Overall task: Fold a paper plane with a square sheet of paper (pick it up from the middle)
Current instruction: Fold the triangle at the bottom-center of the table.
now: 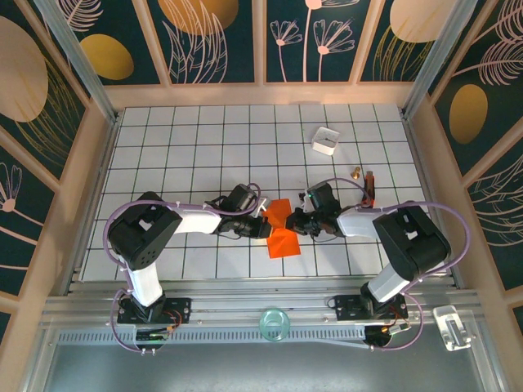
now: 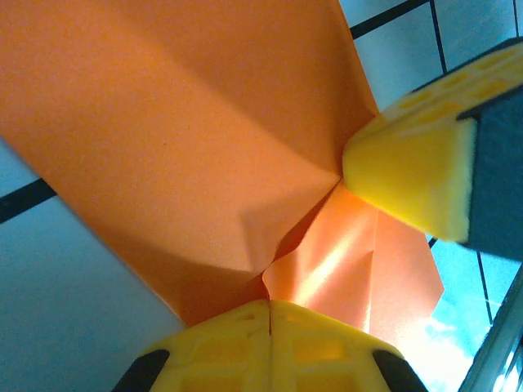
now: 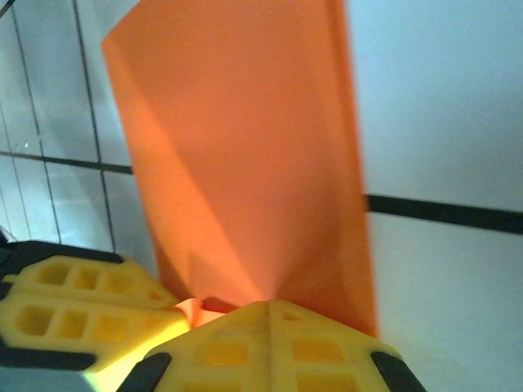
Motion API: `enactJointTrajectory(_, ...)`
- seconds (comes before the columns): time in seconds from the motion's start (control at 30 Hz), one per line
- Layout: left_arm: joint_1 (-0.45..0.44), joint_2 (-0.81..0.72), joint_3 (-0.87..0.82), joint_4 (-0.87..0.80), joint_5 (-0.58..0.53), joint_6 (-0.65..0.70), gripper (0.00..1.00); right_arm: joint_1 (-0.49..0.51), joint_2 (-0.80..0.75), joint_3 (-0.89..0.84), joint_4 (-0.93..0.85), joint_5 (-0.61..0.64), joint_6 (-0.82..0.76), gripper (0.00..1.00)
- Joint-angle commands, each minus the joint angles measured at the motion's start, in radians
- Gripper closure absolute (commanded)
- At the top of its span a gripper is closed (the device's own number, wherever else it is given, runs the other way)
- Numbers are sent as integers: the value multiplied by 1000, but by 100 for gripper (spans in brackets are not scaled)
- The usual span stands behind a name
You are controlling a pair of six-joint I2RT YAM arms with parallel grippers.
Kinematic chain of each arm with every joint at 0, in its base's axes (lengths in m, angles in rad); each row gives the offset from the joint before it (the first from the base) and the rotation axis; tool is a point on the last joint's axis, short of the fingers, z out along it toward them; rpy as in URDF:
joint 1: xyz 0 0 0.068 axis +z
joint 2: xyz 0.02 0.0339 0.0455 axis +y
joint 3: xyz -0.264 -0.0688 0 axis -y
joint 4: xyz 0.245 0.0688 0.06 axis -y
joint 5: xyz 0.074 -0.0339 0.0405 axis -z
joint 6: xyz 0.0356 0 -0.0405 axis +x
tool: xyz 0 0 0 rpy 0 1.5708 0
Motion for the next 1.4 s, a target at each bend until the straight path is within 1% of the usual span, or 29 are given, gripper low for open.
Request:
enactJointTrajectory(0.0,2,132,-50,-133,-227,35,100,-25,14,-41,17,4,-37,100)
enactJointTrajectory(0.3,2,107,-43,-113,-227,14,100,-51,13,-62,9,-2,-61,100)
enactJointTrajectory(0.5,2,105,-49,-102,-219,2,100,-56,-94,-23,-28,-42,-81,100)
enactJointTrajectory(0.6,2,105,-49,-102,-216,0,100,-41,-144,-24,-22,-54,-66,100)
enactJointTrajectory(0.67,2,108,-49,-102,-216,2,100,-20,-150,-18,-22,-56,-61,100)
enactJointTrajectory(0.83,2,112,-47,-107,-216,3,100,23,-101,4,-4,-41,-56,100)
enactJointTrajectory(1.03,2,107,-46,-111,-217,7,100,18,-7,19,6,-26,-89,100)
enactJointTrajectory(1.27,2,97,-27,-132,-227,17,100,-4,25,-25,25,-28,-107,100)
enactJointTrajectory(1.37,2,78,-6,-146,-234,13,94,-8,22,-48,31,-25,-104,100)
